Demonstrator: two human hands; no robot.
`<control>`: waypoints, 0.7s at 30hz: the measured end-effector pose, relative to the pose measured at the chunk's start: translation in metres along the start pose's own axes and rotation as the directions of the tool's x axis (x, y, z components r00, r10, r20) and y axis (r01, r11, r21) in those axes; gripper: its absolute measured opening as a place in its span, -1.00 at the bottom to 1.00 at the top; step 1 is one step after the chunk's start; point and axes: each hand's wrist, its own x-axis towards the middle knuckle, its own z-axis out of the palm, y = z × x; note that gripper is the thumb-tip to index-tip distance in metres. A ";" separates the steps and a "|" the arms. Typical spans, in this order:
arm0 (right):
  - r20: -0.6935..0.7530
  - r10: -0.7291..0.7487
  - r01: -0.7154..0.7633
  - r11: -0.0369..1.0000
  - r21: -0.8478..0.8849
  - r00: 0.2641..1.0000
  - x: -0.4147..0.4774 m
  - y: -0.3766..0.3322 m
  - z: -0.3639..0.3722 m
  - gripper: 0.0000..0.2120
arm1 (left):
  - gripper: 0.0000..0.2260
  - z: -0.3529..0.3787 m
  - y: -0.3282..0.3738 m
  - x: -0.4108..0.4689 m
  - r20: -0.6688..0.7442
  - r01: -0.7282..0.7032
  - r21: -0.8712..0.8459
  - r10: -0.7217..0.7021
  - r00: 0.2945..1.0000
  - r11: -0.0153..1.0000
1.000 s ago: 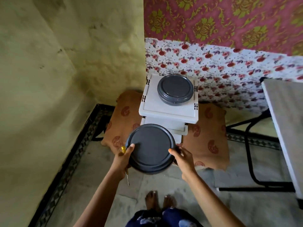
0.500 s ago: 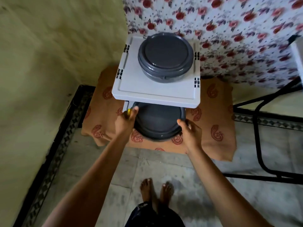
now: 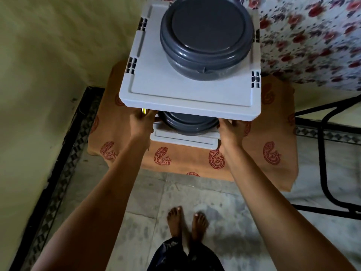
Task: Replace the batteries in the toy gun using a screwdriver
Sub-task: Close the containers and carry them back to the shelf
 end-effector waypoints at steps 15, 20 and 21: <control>-0.014 0.044 -0.046 0.985 -0.167 0.999 0.000 0.007 0.005 -0.88 | -0.93 -0.006 0.008 -0.002 0.035 -0.028 0.046 0.026 0.999 0.999; 0.060 0.013 0.005 0.959 -0.283 0.998 -0.056 0.018 -0.019 -0.77 | -0.83 -0.033 -0.012 -0.042 -0.022 0.057 0.026 -0.056 0.998 0.998; 0.081 0.014 0.012 0.950 -0.312 0.997 -0.071 0.015 -0.022 -0.77 | -0.83 -0.039 -0.009 -0.052 -0.033 0.081 0.014 -0.081 0.996 0.997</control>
